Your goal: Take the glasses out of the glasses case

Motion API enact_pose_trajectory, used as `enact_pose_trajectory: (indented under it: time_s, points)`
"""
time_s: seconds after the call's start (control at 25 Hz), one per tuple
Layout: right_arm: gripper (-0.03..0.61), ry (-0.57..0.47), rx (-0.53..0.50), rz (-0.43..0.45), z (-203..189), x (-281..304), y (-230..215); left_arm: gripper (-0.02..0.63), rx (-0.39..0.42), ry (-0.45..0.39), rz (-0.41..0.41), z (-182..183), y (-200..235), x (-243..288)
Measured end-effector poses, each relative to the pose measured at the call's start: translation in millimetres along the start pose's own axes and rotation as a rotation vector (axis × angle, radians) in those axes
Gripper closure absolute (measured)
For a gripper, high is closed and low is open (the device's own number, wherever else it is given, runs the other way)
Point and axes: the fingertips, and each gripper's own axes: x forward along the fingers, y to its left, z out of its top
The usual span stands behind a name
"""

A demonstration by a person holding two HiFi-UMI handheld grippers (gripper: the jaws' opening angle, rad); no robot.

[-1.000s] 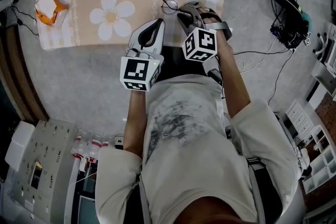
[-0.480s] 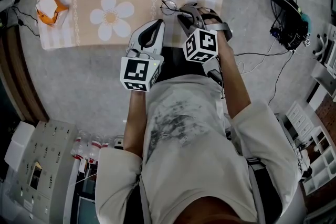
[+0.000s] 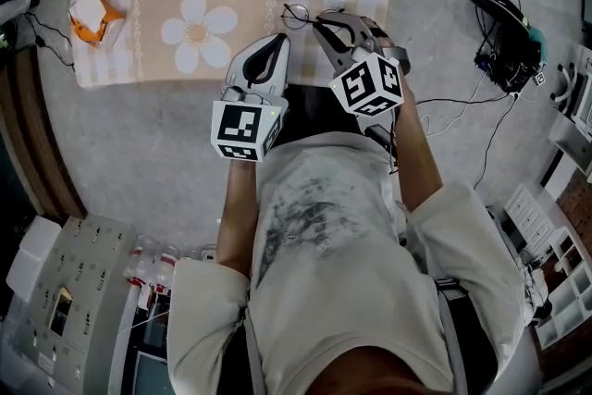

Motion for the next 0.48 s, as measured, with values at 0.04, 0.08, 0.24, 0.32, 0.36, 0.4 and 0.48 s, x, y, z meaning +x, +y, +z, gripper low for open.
enact_pose_trajectory:
  time_s: [0.04, 0.08, 0.24, 0.32, 0.36, 0.4, 0.48]
  points:
    - [0.539, -0.017, 0.006, -0.015, 4.5, -4.7, -3.9, 0.604, 0.006, -0.006, 0.0, 3.3, -0.7, -0.4]
    - [0.547, -0.035, 0.015, -0.028, 9.2, -9.9, -7.9, 0.604, 0.012, -0.014, -0.001, 7.3, -1.5, -0.8]
    - [0.56, -0.135, 0.099, -0.07, 32.5, -38.7, -25.0, 0.604, 0.037, -0.055, 0.0, 31.1, -3.7, -3.4]
    - [0.56, -0.199, 0.151, -0.089, 45.4, -54.8, -33.3, 0.604, 0.055, -0.082, 0.001, 46.1, -3.5, -6.0]
    - [0.561, -0.228, 0.173, -0.101, 51.2, -63.0, -37.2, 0.604, 0.063, -0.096, 0.0, 53.5, -3.6, -8.1]
    - [0.561, -0.253, 0.19, -0.114, 56.7, -71.4, -41.0, 0.604, 0.071, -0.11, 0.0, 60.4, -4.1, -10.7]
    - [0.561, -0.294, 0.212, -0.139, 66.3, -88.1, -47.0, 0.604, 0.085, -0.138, -0.003, 73.2, -5.6, -17.1]
